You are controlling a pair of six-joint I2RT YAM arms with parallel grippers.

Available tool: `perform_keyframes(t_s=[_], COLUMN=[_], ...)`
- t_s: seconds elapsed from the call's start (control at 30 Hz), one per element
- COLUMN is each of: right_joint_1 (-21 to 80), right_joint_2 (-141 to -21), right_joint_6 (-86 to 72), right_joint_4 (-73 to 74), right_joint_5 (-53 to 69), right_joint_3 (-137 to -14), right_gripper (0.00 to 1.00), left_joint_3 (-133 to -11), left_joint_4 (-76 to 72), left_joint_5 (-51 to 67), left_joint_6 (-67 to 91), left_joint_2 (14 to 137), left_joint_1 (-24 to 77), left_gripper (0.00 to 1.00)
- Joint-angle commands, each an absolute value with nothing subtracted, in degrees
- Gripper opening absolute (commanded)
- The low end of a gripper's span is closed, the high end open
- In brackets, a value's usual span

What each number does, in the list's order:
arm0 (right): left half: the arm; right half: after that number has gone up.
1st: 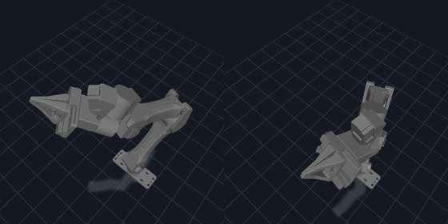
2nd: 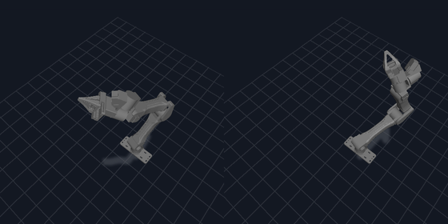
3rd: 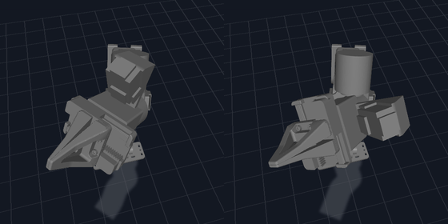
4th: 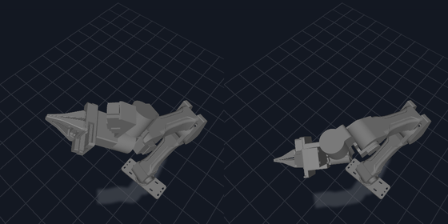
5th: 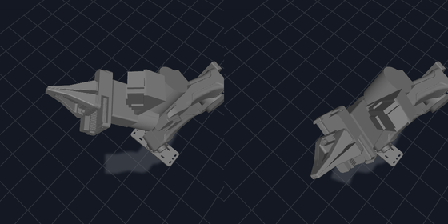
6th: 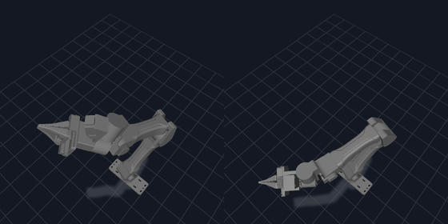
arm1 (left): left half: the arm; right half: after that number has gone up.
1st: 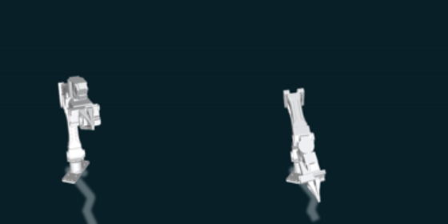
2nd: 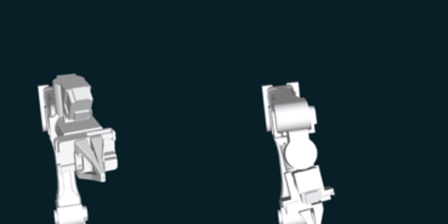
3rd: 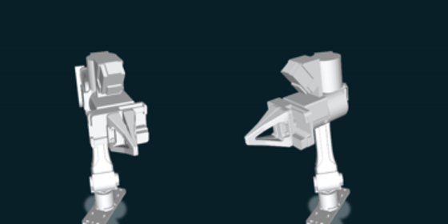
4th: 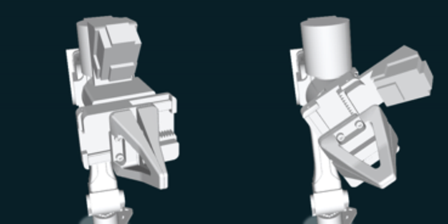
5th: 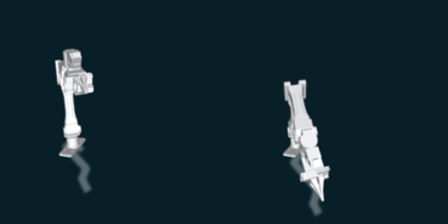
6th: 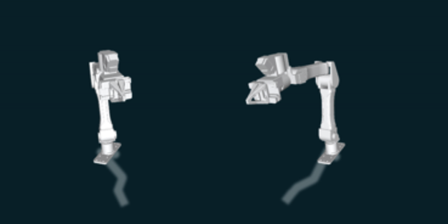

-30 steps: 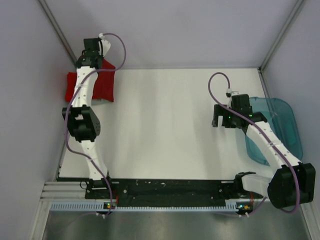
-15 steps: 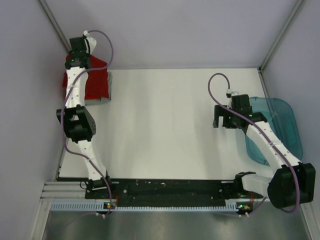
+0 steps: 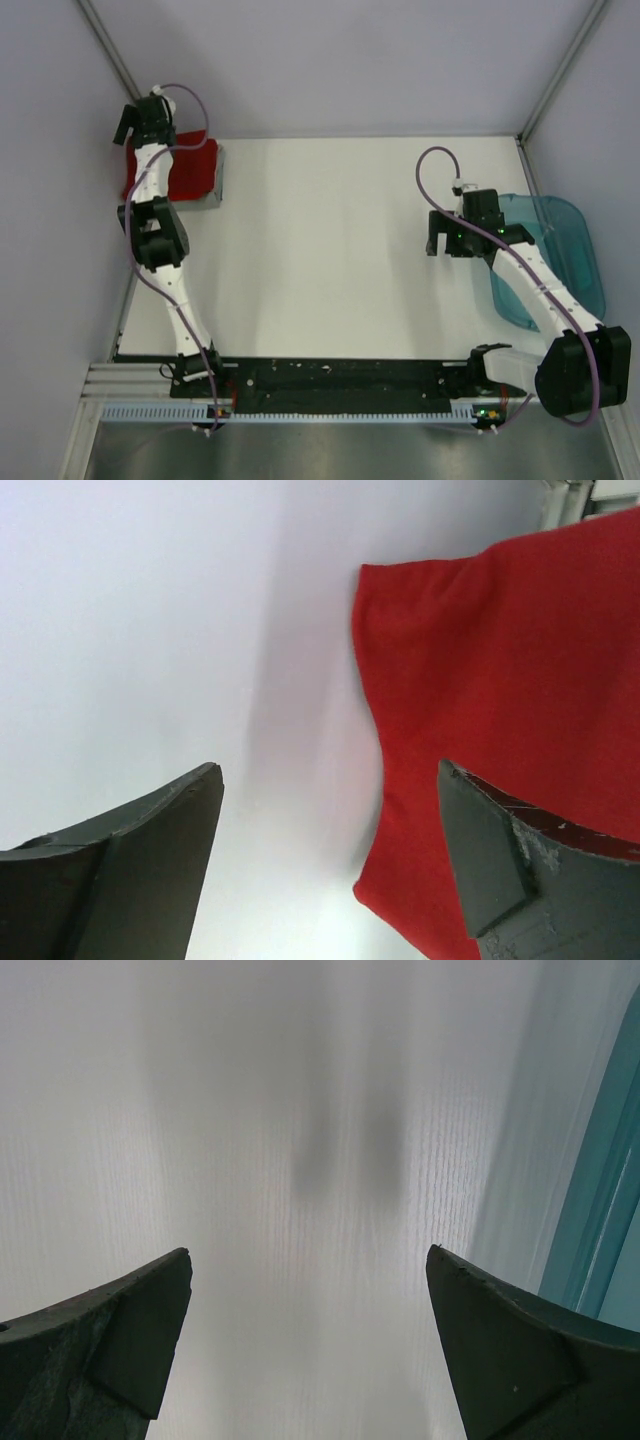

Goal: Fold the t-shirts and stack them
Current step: Put the neatly folded tshirt into the corner of the board with the left arm

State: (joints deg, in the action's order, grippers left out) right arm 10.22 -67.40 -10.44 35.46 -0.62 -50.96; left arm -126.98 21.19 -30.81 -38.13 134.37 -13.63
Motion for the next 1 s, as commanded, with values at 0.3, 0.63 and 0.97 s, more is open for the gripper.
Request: perform_keyframes(t_s=[0.3,0.63,0.97], right_joint_1=[9.67,9.67,9.75], right_joint_2=[-65.39,-60.82,-55.38], right_joint_6=[-9.76,-9.67,-10.28], right_joint_4=[34.89,34.28,30.59], right_joint_5=[1.30,3.51,4.31], right_joint_3=[-50.36,-49.13,-45.62], right_gripper=[0.99,0.99,0.99], left_joint_3=[-104.35,-72.20,-37.21], left_joint_4=[22.39,31.38,19.80], left_joint_5=[-19.45,3.04,11.15], left_joint_6=[-34.55,-26.99,-24.43], left_joint_2=[107.96,79.31,53.46], left_joint_1=[-6.25,2.46,2.55], left_gripper=[0.99,0.99,0.99])
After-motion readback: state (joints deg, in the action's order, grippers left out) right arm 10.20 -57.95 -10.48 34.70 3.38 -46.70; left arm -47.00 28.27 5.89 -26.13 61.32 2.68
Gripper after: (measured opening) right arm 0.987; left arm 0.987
